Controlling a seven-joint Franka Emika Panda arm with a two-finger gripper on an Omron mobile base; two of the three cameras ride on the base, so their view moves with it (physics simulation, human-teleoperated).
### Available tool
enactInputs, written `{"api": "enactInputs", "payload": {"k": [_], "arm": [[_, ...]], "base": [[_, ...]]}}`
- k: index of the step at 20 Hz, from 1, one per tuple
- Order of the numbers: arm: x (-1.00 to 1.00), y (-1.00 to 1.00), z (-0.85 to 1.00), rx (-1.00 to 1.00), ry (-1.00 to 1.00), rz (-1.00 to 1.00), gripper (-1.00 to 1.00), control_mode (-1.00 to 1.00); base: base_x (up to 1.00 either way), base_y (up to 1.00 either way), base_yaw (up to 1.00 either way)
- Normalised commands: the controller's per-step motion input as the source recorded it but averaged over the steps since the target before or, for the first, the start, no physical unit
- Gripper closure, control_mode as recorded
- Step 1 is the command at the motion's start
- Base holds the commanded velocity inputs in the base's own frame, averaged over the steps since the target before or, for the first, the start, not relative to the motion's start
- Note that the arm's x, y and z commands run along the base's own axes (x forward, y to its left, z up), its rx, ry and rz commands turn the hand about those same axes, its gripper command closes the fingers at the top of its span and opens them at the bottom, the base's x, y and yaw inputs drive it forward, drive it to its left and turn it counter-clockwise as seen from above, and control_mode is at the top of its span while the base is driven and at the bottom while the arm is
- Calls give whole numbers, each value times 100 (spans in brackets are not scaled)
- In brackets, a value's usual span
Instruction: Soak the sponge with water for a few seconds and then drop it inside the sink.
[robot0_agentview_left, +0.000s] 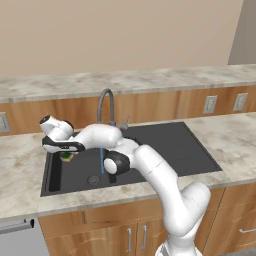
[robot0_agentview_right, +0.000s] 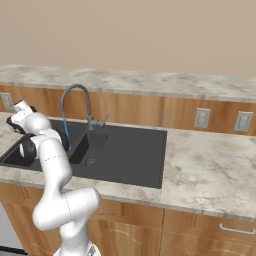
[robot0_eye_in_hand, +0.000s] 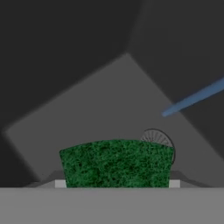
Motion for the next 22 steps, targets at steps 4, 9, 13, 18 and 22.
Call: {"api": "enactInputs", "payload": {"k": [4, 9, 13, 18, 22], "arm": [[0, 0, 0, 24, 1, 0, 100, -100], [0, 0, -1, 10, 5, 1, 100, -100], [0, 0, -16, 2, 2, 1, 100, -100], [0, -9, -31, 4, 0, 1, 100, -100], [0, -23, -38, 6, -1, 0, 100, -100]], "base": [[0, 0, 0], [0, 0, 0], [0, 0, 0], [0, 0, 0], [0, 0, 0]]}}
